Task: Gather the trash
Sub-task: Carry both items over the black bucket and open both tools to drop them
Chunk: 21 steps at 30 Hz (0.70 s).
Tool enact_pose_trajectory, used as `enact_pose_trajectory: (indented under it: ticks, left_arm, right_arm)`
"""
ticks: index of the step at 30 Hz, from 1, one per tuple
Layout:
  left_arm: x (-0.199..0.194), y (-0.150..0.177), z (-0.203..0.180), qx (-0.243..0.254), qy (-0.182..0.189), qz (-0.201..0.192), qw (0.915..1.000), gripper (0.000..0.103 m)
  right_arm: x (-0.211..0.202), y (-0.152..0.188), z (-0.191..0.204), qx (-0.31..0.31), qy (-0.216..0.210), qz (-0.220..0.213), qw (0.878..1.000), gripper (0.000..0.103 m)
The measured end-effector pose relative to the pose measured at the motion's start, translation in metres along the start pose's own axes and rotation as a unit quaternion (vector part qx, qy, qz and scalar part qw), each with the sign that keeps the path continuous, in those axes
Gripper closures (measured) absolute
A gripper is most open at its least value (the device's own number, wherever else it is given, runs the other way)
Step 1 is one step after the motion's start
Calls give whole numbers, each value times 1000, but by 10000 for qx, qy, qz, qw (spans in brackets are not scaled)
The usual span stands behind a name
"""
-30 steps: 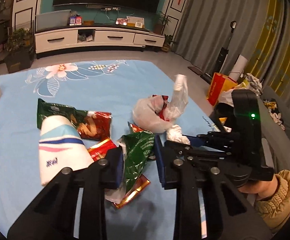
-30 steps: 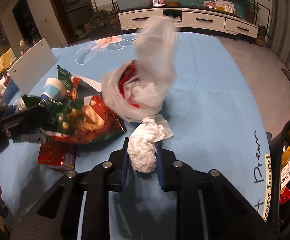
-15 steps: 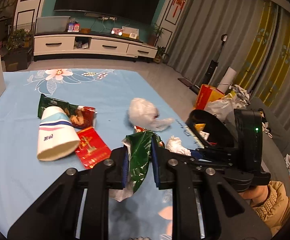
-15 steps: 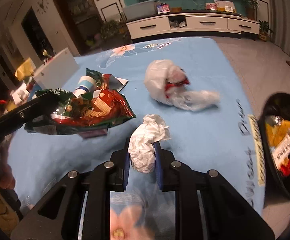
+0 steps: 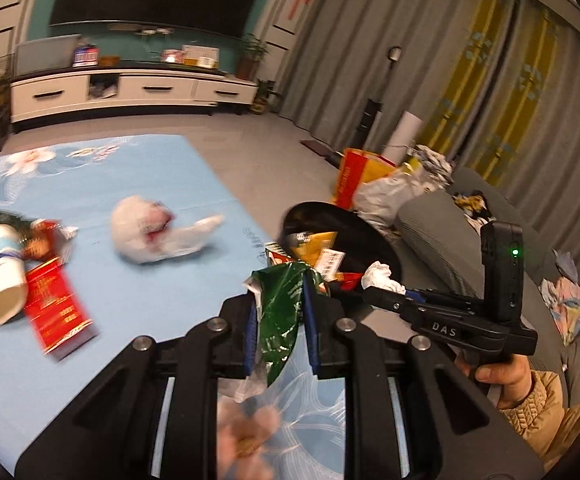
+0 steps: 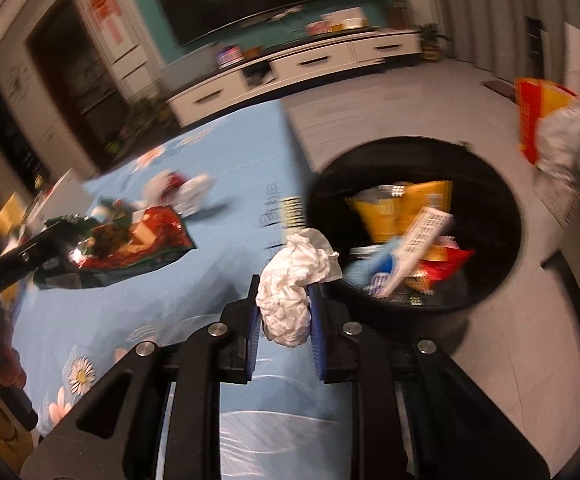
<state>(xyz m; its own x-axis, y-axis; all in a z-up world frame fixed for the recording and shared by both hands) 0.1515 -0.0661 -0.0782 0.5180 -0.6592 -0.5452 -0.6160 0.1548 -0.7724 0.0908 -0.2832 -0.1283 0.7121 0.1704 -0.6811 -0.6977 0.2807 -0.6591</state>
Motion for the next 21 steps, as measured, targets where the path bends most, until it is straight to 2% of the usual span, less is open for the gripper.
enact_pose_trajectory:
  ticks: [4, 7, 11, 18, 19, 21]
  left_arm:
    - [29, -16, -29, 183, 179, 31, 9997, 83]
    - [54, -27, -46, 344, 227, 85, 9991, 83]
    - [90, -36, -66, 527, 195, 234, 9981, 82]
    - [140, -37, -76, 619, 28, 491, 9969, 81]
    - [144, -37, -75, 615, -7, 504, 9968, 80]
    - [151, -35, -73, 596, -58, 532, 9968, 71]
  right_arm:
    - [-9, -5, -37, 357, 240, -210, 9989, 81]
    - [-7, -10, -50, 509, 277, -305, 9979, 81]
    - [-1, -16, -66, 628, 314, -384, 9968, 80]
    - [22, -28, -85, 735, 414, -367, 9958, 78]
    - [28, -28, -89, 751, 438, -326, 9957, 75]
    - [37, -28, -93, 756, 526, -233, 9955, 69]
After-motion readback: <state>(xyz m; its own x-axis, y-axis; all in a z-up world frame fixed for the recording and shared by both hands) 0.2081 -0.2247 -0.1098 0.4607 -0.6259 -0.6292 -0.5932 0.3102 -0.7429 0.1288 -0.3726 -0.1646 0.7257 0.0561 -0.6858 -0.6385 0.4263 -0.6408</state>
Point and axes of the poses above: each gripper's, at about its wrist camera, not at the fingertips, and x roughly the way its jaws point, z to its left, y to its underside, the point moved 2 cm from there along x, roughly the way its jaws point, and after that the axes turned 2 degrees about -z, right-handed, at the moved point
